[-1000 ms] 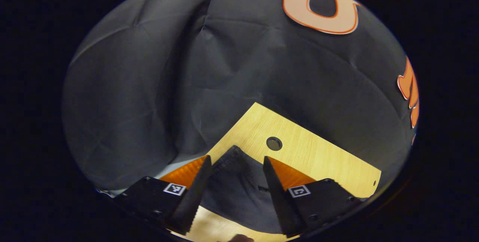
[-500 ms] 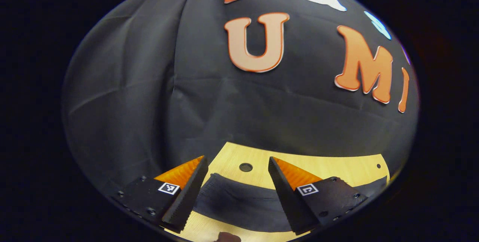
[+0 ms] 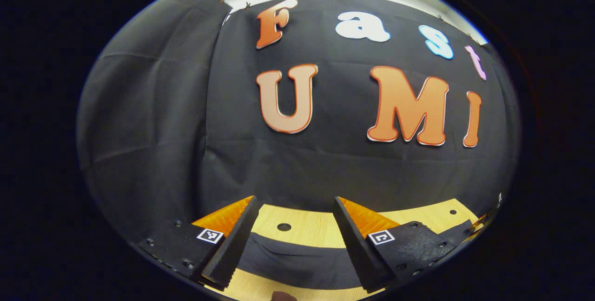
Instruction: Grasp the waist and the cuffs of the jeans and fold them to make the two legs overlap; first hold the waist and fold one-third of the jeans toward the cuffs, then hold the cuffs and fold the remaining one-third in the same direction to finish folding.
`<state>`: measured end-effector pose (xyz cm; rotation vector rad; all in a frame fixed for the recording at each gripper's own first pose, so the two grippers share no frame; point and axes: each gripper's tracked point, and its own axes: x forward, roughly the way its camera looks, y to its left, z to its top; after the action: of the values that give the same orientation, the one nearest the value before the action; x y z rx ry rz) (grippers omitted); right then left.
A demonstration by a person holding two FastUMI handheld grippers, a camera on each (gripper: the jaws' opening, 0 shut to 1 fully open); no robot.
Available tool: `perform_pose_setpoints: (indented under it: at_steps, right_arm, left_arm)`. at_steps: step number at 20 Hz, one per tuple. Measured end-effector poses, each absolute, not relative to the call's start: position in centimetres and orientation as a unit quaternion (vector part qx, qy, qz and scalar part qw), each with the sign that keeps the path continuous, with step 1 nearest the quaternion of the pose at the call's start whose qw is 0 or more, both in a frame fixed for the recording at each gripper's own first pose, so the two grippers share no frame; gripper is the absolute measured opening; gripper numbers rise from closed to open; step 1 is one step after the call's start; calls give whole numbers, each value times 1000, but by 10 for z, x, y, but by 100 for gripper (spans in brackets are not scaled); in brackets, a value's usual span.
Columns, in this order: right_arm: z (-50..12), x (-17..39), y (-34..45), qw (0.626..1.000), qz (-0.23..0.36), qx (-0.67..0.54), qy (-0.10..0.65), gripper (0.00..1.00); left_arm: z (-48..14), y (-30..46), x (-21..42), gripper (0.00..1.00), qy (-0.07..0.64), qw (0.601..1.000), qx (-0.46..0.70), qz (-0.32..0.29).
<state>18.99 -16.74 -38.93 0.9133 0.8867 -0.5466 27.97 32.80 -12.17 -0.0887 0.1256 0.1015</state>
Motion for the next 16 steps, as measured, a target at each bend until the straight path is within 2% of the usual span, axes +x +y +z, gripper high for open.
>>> perform_pose_setpoints:
  at_steps: [1, 2, 3, 4, 5, 7, 9, 10, 11, 12, 14, 16]
  right_arm:
    - [-394, 190, -166, 770, -252, 420, 408, 85]
    - [-393, 190, -167, 773, -256, 416, 404, 89]
    - [-396, 191, -166, 774, -255, 412, 407, 82]
    - [-398, 192, -164, 776, -251, 413, 405, 77]
    - [-399, 196, -158, 775, -245, 426, 398, 58]
    - [-400, 200, -159, 772, -247, 441, 386, 37]
    - [-391, 195, -159, 772, -247, 447, 377, 37]
    - [-397, 197, -159, 766, -261, 450, 378, 36]
    - [-387, 195, -156, 770, -255, 448, 377, 17]
    - [-385, 197, -159, 773, -267, 441, 370, 17]
    - [-367, 198, -156, 791, -264, 426, 350, 17]
    - [-347, 200, -152, 813, -257, 403, 333, 17]
  left_arm:
    - [-121, 326, 279, 94, 59, 996, -37, 50]
    - [-120, 324, 277, 96, 57, 996, -38, 49]
    - [-121, 320, 274, 94, 59, 996, -47, 44]
    - [-122, 317, 272, 97, 61, 996, -58, 40]
    - [-122, 308, 270, 97, 65, 995, -65, 37]
    - [-124, 295, 263, 97, 72, 995, -65, 35]
    - [-125, 291, 258, 97, 73, 995, -55, 32]
    - [-126, 285, 256, 94, 77, 995, -53, 23]
    - [-126, 282, 254, 94, 77, 996, -50, 19]
    - [-127, 279, 253, 96, 78, 996, -48, 12]
    - [-127, 276, 251, 94, 79, 996, -38, 3]
    - [-129, 272, 252, 96, 82, 996, -36, -14]
